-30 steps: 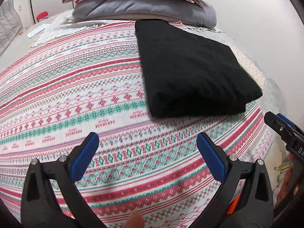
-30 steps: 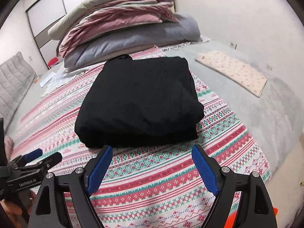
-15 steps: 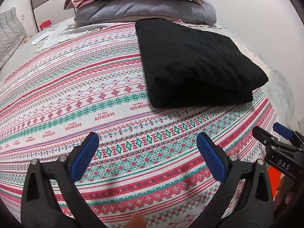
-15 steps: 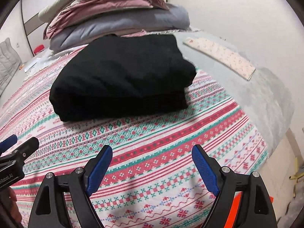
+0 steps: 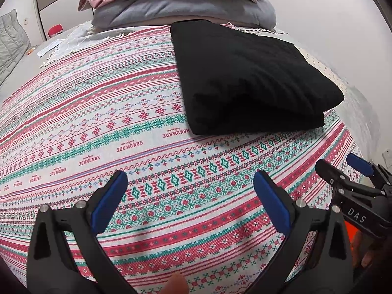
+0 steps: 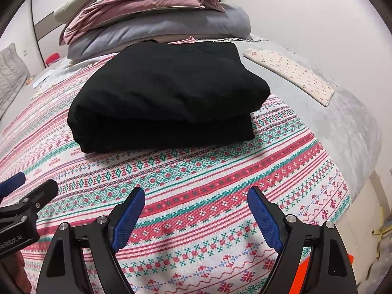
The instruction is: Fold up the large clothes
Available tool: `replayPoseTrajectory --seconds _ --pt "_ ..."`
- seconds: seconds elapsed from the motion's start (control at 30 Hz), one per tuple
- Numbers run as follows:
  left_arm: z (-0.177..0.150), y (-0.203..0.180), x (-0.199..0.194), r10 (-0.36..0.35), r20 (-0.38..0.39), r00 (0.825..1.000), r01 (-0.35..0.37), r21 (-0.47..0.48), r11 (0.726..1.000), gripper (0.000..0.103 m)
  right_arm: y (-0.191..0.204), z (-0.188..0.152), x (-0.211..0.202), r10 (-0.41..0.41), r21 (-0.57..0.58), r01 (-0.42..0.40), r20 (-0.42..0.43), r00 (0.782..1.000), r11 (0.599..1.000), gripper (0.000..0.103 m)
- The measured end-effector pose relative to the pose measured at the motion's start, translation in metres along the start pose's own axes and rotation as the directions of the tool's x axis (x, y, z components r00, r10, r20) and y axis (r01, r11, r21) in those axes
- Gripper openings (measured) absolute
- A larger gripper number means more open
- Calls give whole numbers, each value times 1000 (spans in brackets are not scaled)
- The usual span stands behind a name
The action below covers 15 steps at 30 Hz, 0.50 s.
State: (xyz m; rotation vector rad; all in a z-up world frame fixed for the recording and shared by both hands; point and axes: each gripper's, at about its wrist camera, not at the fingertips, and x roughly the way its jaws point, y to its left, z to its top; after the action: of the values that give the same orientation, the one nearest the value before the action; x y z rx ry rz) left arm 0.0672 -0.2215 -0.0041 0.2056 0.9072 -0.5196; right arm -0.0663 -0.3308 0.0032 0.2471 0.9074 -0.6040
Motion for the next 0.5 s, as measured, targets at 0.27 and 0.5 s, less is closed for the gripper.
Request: replayPoseTrajectory --seconds 0.27,0.5 --pt "0 -1 0 1 0 1000 -1 -3 1000 102 3 0 1 0 1 0 -3 1000 1000 87" --pt "-1 0 -2 -2 2 1000 2 -2 1000 102 0 0 2 1 10 -1 -7 1000 1000 87"
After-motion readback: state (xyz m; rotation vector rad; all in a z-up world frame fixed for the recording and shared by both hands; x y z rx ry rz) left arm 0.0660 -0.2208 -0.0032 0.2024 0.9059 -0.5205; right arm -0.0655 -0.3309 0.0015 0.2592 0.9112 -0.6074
